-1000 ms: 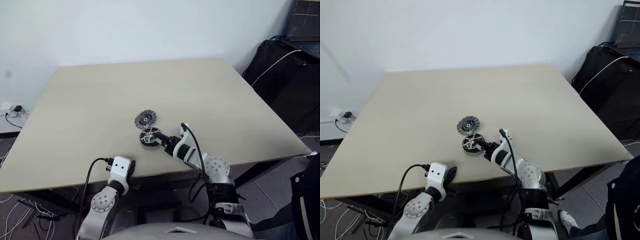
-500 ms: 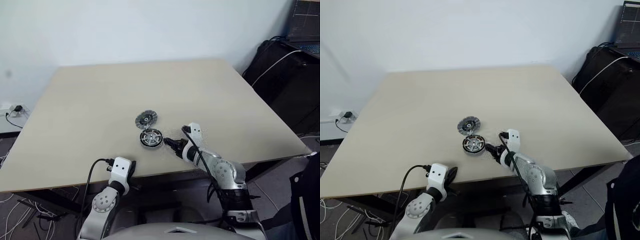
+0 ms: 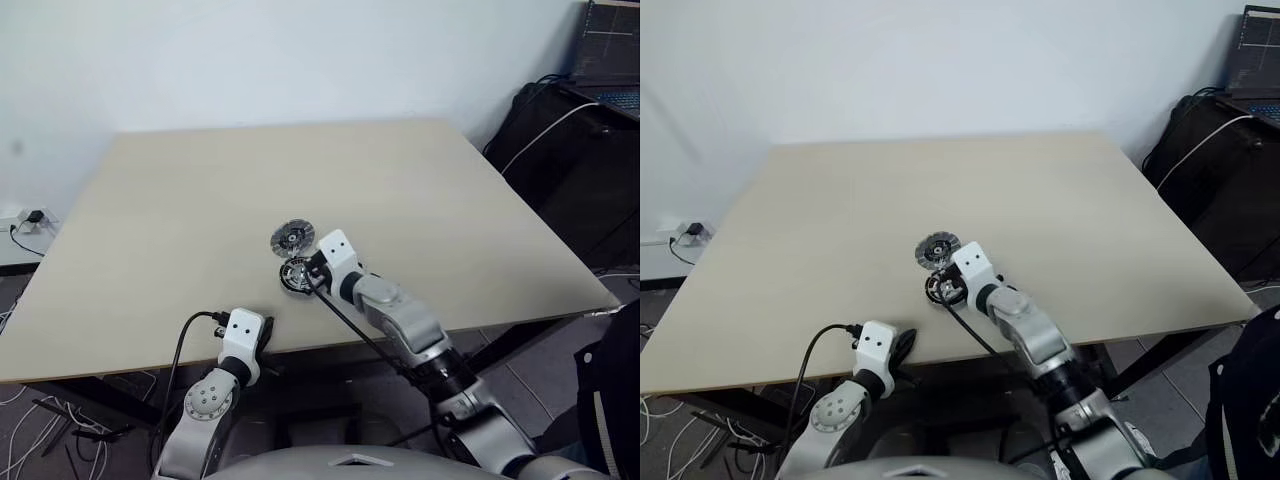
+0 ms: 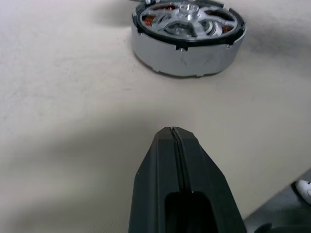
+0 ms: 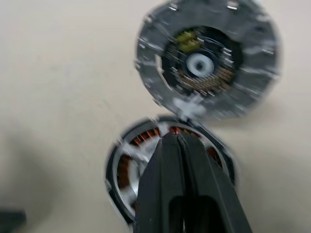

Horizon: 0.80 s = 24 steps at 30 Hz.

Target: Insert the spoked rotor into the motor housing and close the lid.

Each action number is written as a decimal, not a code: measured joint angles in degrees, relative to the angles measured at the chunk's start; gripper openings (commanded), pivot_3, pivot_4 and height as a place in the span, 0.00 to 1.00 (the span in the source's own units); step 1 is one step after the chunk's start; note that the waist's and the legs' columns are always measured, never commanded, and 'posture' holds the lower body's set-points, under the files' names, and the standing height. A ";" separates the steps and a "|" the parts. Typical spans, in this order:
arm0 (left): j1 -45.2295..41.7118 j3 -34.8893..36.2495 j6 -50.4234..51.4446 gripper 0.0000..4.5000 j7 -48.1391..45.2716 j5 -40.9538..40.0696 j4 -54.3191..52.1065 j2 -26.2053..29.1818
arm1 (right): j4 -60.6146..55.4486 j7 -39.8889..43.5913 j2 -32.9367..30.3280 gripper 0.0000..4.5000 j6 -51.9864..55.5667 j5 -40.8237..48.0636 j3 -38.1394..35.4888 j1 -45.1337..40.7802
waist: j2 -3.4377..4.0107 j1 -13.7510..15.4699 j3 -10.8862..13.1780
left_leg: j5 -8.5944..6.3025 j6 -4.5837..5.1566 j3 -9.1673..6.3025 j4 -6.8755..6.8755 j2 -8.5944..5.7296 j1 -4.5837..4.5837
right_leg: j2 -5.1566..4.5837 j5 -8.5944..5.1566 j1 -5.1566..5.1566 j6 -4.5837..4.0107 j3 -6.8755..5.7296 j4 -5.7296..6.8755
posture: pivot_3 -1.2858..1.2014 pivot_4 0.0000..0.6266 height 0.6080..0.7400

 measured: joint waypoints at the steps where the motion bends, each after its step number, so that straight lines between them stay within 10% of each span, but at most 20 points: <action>1: 0.07 -0.02 0.10 0.00 0.05 0.01 -0.20 -0.02 | 2.08 0.22 0.99 0.01 -0.17 -0.16 -0.22 -1.28 | -0.01 -0.01 0.01 | 0.00 0.00 0.00 0.00 0.00 0.00 | 0.00 0.00 -0.01 0.00 0.01 0.01 | 0.52 0.00 1.00; 24: 0.45 0.10 0.12 0.00 1.34 0.01 -1.46 -0.11 | 14.07 4.44 4.09 0.01 -2.08 -6.07 -3.57 -4.59 | 0.07 -0.18 -0.31 | 0.01 -0.04 0.04 -0.01 0.00 0.02 | -0.05 -0.02 -0.05 -0.05 0.02 0.14 | 0.52 0.00 1.00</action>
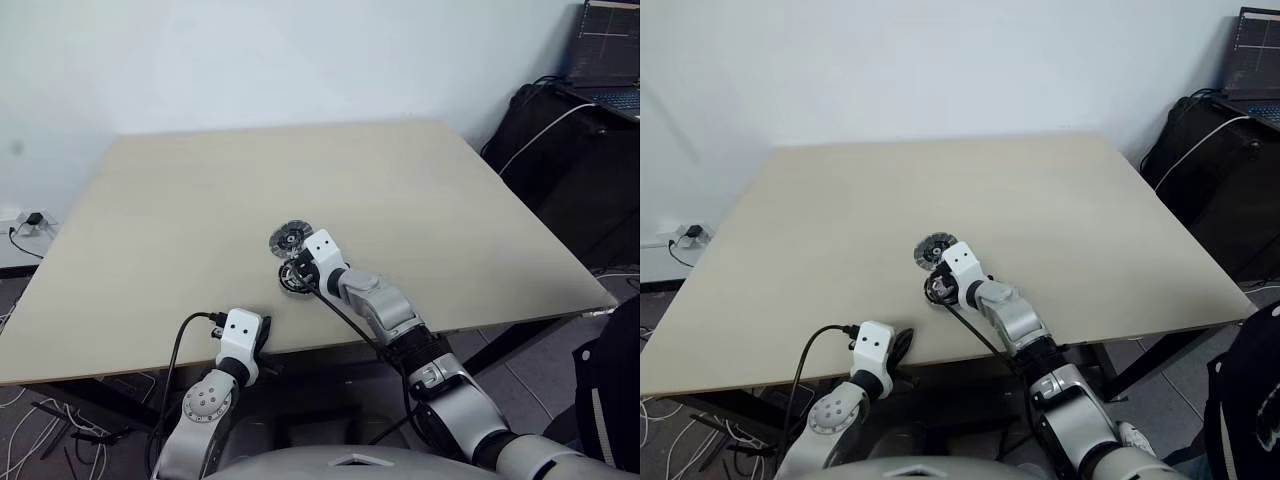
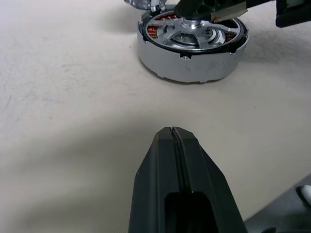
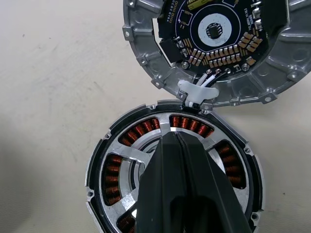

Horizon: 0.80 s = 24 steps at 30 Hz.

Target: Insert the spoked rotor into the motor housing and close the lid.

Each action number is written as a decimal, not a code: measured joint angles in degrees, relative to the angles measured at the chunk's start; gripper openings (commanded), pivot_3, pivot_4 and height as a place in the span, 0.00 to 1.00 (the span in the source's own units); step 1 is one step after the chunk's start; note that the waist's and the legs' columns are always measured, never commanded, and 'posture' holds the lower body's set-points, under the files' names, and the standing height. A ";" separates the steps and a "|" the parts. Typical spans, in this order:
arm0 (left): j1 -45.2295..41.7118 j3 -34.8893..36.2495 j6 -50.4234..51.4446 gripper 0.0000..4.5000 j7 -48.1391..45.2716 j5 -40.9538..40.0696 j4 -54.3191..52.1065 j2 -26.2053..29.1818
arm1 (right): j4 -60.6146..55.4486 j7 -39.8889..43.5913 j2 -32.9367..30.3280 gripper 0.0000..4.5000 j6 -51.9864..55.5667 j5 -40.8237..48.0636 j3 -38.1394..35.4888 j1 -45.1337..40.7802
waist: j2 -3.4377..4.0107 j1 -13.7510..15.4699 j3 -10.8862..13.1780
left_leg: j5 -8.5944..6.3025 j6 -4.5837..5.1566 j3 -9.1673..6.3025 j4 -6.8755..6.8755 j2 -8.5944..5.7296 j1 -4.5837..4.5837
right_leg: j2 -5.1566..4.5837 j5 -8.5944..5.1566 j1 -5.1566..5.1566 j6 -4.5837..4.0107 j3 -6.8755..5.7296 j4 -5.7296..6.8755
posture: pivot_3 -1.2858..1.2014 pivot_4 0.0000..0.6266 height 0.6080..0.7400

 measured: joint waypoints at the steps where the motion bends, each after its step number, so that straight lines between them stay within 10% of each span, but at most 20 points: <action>1: -0.09 -0.01 0.00 0.00 -0.08 0.00 0.01 0.02 | -0.44 0.10 -0.07 0.01 -0.07 -0.05 -0.09 0.19 | 0.01 0.00 0.00 | 0.00 0.00 0.00 0.00 0.00 0.00 | -0.01 0.00 0.00 0.00 0.00 0.00 | 0.52 0.00 1.00; 24: -0.54 -0.04 -0.65 0.00 -0.22 -0.02 1.37 0.01 | -3.30 2.74 -0.74 0.01 0.27 -1.86 -0.30 2.72 | -0.04 0.10 -0.09 | 0.01 -0.03 0.02 -0.08 0.01 0.01 | -0.03 -0.03 -0.04 -0.05 0.02 -0.01 | 0.52 0.00 1.00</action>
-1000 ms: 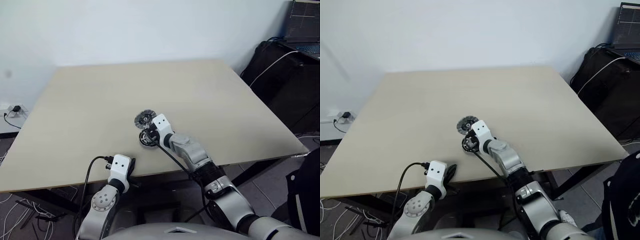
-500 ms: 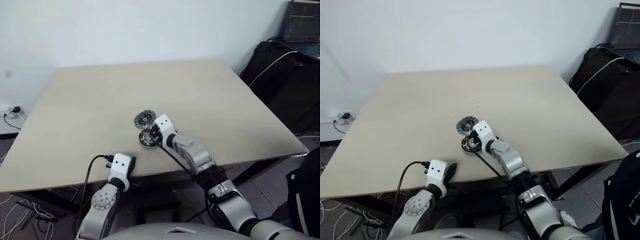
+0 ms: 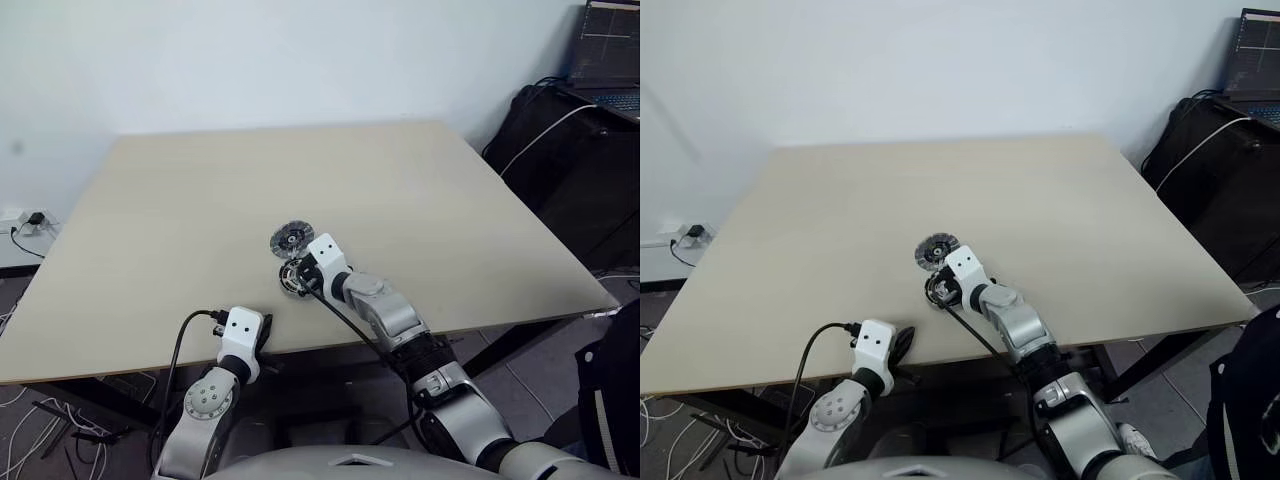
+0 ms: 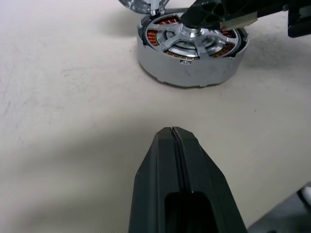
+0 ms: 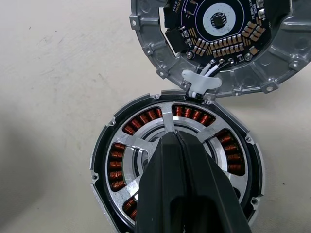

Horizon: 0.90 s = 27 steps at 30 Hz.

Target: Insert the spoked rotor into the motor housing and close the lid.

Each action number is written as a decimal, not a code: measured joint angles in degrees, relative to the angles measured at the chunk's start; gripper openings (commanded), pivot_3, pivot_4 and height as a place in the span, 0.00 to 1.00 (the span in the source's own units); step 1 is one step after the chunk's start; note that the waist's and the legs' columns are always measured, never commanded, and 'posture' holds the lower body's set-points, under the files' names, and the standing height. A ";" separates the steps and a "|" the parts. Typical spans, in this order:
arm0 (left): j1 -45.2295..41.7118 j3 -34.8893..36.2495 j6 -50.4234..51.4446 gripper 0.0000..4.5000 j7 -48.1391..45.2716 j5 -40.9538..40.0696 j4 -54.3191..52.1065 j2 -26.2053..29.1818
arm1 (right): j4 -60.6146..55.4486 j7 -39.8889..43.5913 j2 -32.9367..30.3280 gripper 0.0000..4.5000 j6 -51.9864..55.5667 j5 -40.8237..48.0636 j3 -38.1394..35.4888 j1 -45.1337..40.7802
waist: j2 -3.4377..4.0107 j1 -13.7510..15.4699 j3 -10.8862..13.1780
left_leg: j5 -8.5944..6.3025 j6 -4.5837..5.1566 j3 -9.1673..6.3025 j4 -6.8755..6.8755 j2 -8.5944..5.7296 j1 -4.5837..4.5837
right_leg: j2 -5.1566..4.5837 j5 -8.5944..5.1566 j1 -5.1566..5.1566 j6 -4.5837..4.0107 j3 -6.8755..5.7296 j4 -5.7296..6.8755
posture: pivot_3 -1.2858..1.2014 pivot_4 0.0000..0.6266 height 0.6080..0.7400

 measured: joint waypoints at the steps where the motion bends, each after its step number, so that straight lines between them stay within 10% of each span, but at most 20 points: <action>1: 0.00 0.01 -0.02 0.00 -0.01 0.00 0.20 0.00 | -0.37 0.10 0.07 0.01 -0.02 0.07 -0.03 0.08 | 0.01 -0.02 0.02 | 0.00 0.00 0.00 0.00 0.00 0.00 | 0.00 0.00 -0.01 0.00 0.00 0.00 | 0.52 0.00 1.00; 27: 0.20 0.11 -1.94 0.00 0.02 0.01 1.33 -0.84 | -5.89 6.33 -5.23 0.04 1.13 -1.35 2.86 -0.38 | 0.03 0.02 0.17 | 0.01 -0.02 0.03 -0.12 0.00 0.00 | -0.04 -0.03 -0.07 -0.04 0.01 -0.04 | 0.52 0.00 1.00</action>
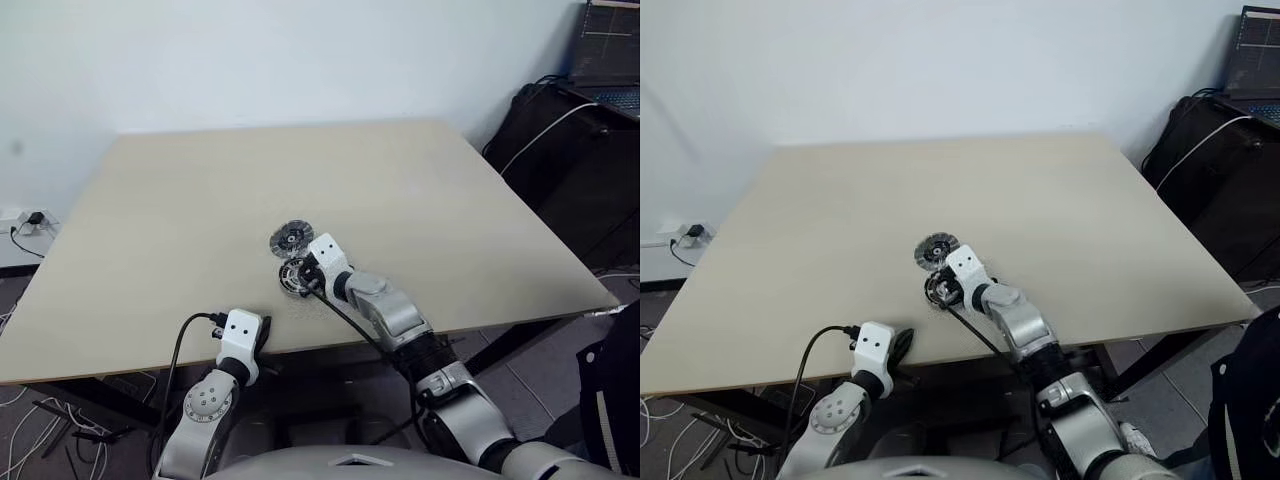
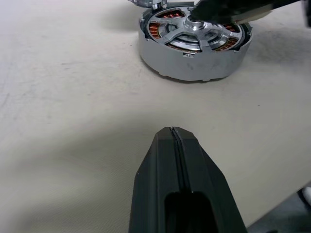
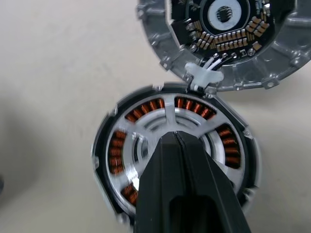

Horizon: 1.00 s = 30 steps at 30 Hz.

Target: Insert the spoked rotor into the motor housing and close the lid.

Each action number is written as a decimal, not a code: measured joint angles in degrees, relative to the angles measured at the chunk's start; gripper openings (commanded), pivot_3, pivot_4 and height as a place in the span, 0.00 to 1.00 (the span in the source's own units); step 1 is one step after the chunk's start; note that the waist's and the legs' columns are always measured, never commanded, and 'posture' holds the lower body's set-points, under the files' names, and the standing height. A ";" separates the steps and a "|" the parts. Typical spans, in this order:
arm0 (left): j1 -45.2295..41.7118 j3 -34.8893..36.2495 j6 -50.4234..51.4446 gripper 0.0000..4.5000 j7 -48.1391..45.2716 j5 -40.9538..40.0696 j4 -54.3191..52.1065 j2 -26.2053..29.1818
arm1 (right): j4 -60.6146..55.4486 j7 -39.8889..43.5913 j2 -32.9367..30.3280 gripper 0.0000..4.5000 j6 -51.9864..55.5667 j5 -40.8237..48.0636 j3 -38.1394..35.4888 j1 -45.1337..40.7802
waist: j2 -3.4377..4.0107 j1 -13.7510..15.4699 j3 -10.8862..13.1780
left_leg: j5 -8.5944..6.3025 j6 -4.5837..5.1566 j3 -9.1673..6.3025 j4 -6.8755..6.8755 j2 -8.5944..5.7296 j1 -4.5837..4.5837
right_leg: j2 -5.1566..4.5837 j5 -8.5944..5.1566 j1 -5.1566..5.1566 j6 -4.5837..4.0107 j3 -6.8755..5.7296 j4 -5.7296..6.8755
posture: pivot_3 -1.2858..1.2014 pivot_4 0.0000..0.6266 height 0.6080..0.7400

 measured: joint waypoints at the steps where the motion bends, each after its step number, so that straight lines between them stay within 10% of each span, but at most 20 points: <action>1: 0.00 -0.04 0.00 0.00 0.00 0.01 0.00 -0.05 | -2.11 1.65 -1.76 0.09 0.22 -0.26 0.95 -0.23 | -0.01 0.00 0.01 | 0.00 0.00 0.00 0.00 0.00 0.00 | 0.00 -0.01 -0.01 -0.02 0.00 0.00 | 0.52 0.00 1.00; 7: -0.47 -0.29 0.01 0.00 0.00 0.03 0.01 -0.26 | -8.84 11.80 -11.78 0.49 0.73 -4.88 9.36 -3.91 | -0.09 0.03 0.07 | 0.00 0.01 -0.04 0.04 0.00 0.00 | 0.00 -0.03 0.02 -0.03 -0.05 -0.03 | 0.52 0.00 1.00; 13: -1.03 -0.30 0.01 0.00 0.03 0.03 0.84 -0.45 | -9.47 22.36 -19.37 0.49 -5.25 -12.73 19.48 -8.67 | -0.35 0.06 0.33 | -0.01 0.02 -0.06 0.08 0.02 -0.01 | 0.02 -0.03 0.00 -0.01 -0.07 0.00 | 0.52 0.00 1.00; 30: -0.87 -0.19 -0.61 0.00 1.32 0.03 1.68 -1.68 | 3.47 29.85 -13.18 0.49 -14.59 -20.54 24.35 -15.96 | -0.55 0.28 0.47 | 0.00 0.01 -0.07 0.15 0.03 -0.04 | 0.00 -0.01 0.01 -0.03 -0.11 0.05 | 0.52 0.00 1.00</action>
